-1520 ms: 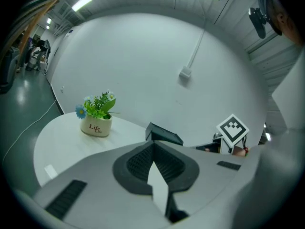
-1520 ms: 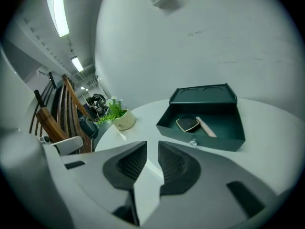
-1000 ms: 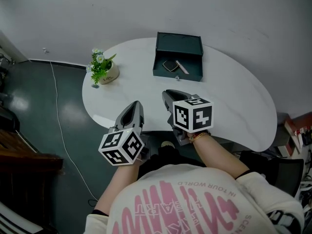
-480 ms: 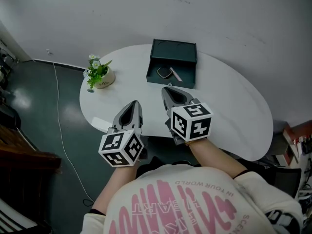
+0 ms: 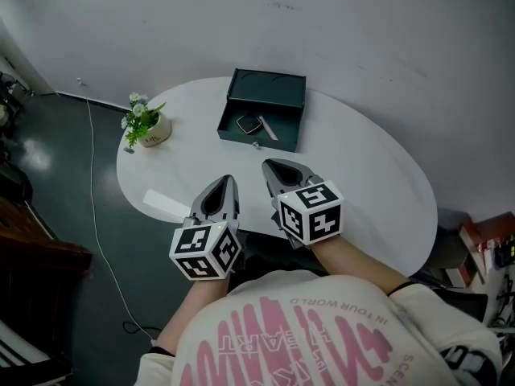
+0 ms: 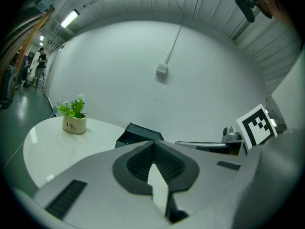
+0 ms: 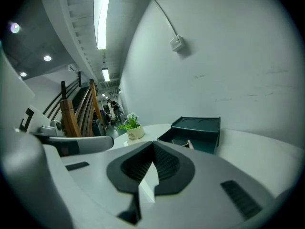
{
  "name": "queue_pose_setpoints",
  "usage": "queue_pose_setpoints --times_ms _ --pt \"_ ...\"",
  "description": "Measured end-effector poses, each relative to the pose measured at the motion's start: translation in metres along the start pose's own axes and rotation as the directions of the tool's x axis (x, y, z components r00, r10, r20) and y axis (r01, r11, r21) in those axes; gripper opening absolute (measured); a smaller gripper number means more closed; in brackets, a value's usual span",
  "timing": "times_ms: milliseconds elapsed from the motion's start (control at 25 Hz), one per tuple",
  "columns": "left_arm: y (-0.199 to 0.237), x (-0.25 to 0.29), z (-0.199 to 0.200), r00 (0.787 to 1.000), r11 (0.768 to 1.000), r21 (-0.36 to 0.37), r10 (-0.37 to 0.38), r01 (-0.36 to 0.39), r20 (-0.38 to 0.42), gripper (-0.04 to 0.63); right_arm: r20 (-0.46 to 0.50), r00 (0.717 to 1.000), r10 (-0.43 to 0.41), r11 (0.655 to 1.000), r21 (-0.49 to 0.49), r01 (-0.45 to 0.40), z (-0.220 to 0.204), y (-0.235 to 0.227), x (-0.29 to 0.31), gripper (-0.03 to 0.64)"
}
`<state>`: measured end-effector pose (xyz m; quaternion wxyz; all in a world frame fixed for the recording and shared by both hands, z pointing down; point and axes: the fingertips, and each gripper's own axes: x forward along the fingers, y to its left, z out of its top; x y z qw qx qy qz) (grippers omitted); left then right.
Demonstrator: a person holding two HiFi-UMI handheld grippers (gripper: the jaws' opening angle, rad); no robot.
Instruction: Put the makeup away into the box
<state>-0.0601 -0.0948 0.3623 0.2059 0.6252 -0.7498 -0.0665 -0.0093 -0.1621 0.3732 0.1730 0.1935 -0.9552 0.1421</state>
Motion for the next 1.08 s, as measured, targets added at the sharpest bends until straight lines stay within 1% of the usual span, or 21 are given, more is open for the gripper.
queue_pose_setpoints --times_ms 200,440,680,1080 --pt "-0.02 -0.004 -0.015 0.999 0.999 -0.011 0.036 -0.036 -0.002 0.002 -0.022 1.0 0.014 1.0 -0.006 -0.015 -0.013 -0.019 -0.02 -0.002" --pt "-0.043 -0.008 -0.03 0.997 0.997 -0.034 0.075 -0.075 0.017 0.002 -0.027 0.999 0.047 0.999 -0.025 -0.047 -0.021 -0.033 -0.043 -0.002" --pt "-0.068 -0.014 -0.046 0.997 0.996 -0.037 0.079 -0.078 0.018 0.002 -0.032 0.998 0.061 0.997 -0.043 -0.063 -0.033 -0.043 -0.066 -0.002" --pt "-0.087 -0.023 -0.041 0.995 0.996 -0.016 0.088 -0.087 0.044 0.001 -0.012 0.998 0.064 0.997 -0.031 -0.065 -0.037 -0.053 -0.089 -0.002"
